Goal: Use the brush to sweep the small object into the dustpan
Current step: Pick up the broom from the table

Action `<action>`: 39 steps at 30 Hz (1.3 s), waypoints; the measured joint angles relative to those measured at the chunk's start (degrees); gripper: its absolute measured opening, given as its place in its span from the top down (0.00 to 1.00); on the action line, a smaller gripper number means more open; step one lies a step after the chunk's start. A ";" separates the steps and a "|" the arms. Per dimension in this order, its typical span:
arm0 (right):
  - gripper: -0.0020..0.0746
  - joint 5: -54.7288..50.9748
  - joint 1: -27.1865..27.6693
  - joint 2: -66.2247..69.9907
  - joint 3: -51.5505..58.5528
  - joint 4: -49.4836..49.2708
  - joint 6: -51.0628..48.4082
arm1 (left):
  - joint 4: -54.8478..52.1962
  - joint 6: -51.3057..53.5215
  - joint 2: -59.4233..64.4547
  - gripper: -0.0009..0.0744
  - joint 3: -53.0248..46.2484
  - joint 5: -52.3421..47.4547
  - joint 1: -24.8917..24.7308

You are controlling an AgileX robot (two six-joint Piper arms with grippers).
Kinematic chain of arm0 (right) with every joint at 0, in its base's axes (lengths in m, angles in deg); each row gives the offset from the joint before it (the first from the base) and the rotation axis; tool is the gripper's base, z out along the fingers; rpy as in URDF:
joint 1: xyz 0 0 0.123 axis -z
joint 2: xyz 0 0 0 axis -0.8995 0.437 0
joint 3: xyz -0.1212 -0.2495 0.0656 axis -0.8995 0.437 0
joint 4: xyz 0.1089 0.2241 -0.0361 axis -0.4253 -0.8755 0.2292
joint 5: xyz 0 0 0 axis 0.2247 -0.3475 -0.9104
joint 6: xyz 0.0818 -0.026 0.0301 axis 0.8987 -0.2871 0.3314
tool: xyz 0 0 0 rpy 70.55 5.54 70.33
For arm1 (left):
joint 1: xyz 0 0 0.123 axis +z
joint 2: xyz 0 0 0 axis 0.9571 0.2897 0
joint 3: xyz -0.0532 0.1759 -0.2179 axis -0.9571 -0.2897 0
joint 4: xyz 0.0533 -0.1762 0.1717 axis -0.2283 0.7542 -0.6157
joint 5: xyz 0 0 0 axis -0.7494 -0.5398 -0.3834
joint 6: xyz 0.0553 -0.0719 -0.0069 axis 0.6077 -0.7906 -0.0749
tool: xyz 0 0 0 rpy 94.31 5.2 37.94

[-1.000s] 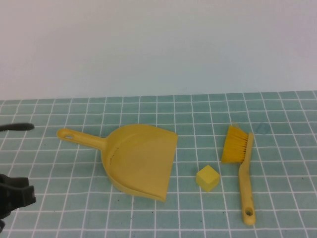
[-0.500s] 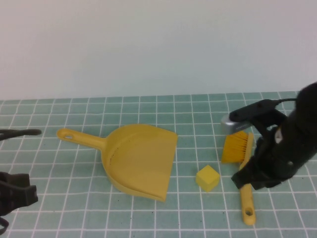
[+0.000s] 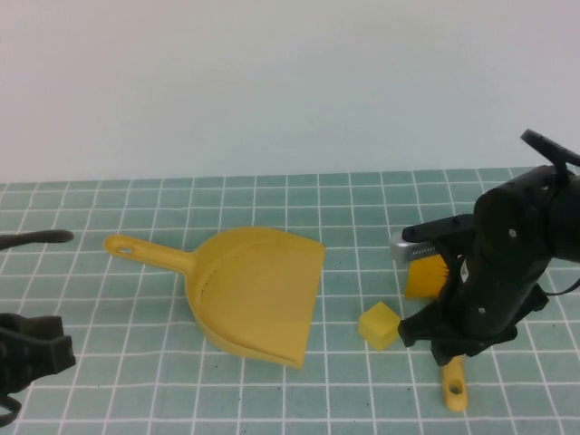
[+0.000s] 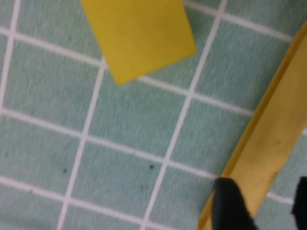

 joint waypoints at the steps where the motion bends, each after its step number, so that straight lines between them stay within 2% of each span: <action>1: 0.57 0.54 0.00 0.30 0.00 0.62 1.13 | 0.09 0.00 0.00 0.99 0.00 0.21 0.00; 3: 0.50 1.10 0.00 0.92 0.00 1.82 2.93 | 0.09 0.00 0.00 0.99 0.00 0.24 0.00; 6: 0.46 1.32 0.00 2.21 -0.38 2.85 4.59 | 0.26 0.00 0.00 0.99 -0.03 0.36 0.00; 17: 0.45 1.87 0.00 7.24 -2.79 3.30 6.98 | 1.33 0.21 0.00 0.99 -0.13 0.59 0.00; 24: 0.53 1.87 0.00 8.47 -2.87 3.54 7.20 | 2.56 0.21 0.00 0.99 -0.50 0.79 0.00; 29: 0.69 1.87 0.00 8.47 -2.91 3.60 8.24 | 3.06 0.21 0.00 0.99 -0.50 0.79 0.00; 35: 0.72 1.57 0.00 8.59 -3.34 3.68 8.24 | 3.15 0.21 0.00 0.99 -0.50 0.79 0.00; 39: 0.73 -2.24 0.00 8.82 -5.91 3.74 8.46 | 5.26 -0.87 0.00 0.99 -0.50 0.79 0.00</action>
